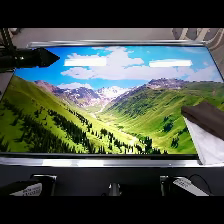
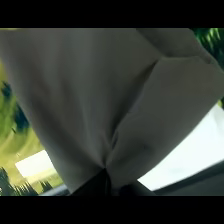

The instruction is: Fold the shirts.

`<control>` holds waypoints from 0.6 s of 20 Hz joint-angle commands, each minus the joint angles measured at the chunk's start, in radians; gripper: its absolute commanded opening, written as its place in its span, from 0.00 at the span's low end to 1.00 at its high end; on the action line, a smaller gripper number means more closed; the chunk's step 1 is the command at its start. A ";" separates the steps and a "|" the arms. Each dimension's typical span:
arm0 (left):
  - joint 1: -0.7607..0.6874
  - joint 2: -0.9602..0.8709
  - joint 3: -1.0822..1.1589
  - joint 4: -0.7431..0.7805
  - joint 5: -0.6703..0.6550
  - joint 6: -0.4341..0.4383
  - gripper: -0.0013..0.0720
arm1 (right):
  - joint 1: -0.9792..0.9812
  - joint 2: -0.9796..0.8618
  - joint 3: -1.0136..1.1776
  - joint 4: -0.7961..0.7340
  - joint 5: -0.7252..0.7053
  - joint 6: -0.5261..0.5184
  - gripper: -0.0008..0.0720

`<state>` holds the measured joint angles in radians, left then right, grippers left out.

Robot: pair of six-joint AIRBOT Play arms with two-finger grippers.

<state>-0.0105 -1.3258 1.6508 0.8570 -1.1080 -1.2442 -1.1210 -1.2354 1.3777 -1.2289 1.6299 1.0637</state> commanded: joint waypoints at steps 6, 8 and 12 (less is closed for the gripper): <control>0.001 0.000 0.000 0.000 -0.001 0.007 0.05 | 0.002 0.037 -0.455 -0.230 -0.204 0.014 0.05; 0.000 0.000 0.000 0.000 -0.001 0.006 0.05 | 0.002 0.037 -0.472 -0.235 -0.233 0.024 0.34; 0.001 0.004 0.002 -0.027 0.007 0.003 0.05 | 0.002 0.037 -0.334 -0.241 -0.272 -0.026 0.98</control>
<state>-0.0105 -1.3254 1.6508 0.8474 -1.1088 -1.2381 -1.1198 -1.1995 0.9749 -1.4498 1.4055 1.0687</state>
